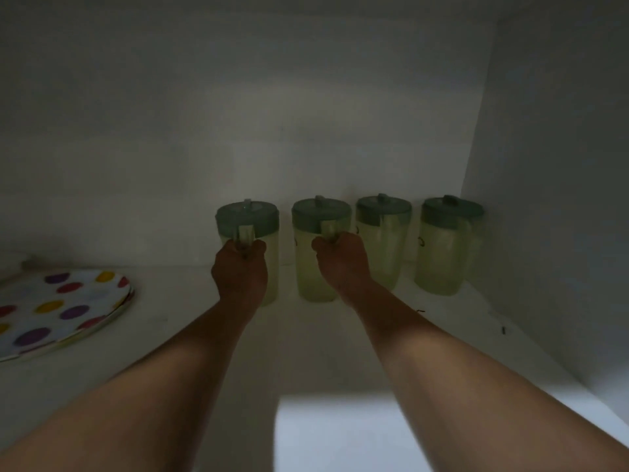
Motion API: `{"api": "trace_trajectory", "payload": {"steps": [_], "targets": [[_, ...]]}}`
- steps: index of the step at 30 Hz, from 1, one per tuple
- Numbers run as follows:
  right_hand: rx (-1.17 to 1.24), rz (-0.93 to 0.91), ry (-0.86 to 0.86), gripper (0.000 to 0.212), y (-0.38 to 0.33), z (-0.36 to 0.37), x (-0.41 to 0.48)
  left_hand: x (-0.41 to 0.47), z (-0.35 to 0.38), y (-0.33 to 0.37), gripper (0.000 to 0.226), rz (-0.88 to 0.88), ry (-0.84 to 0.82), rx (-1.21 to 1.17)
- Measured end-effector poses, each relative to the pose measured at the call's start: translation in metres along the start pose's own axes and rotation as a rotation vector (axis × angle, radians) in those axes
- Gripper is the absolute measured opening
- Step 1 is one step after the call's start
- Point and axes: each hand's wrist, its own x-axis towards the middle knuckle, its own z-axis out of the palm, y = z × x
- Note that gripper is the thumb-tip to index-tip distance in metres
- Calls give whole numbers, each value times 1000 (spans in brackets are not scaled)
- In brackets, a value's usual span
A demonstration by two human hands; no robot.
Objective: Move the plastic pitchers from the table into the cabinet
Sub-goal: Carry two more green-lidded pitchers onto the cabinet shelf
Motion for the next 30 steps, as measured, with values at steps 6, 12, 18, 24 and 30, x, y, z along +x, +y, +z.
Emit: {"api": "trace_trajectory", "payload": {"steps": [6, 12, 18, 24, 30], "targets": [[14, -6, 20, 37, 4, 6, 18, 16, 11, -2, 37, -15, -35, -11], [6, 4, 11, 35, 6, 4, 32, 27, 17, -1, 42, -54, -89, -18], [-17, 4, -28, 35, 3, 3, 34, 30, 19, 4, 39, -50, -137, 76], [-182, 6, -101, 35, -5, -8, 24, 32, 17, 4, 72, -44, -156, 343], [-384, -4, -111, 66, -16, -22, 1, 8, 6, 11, 77, 55, -15, 603]]}}
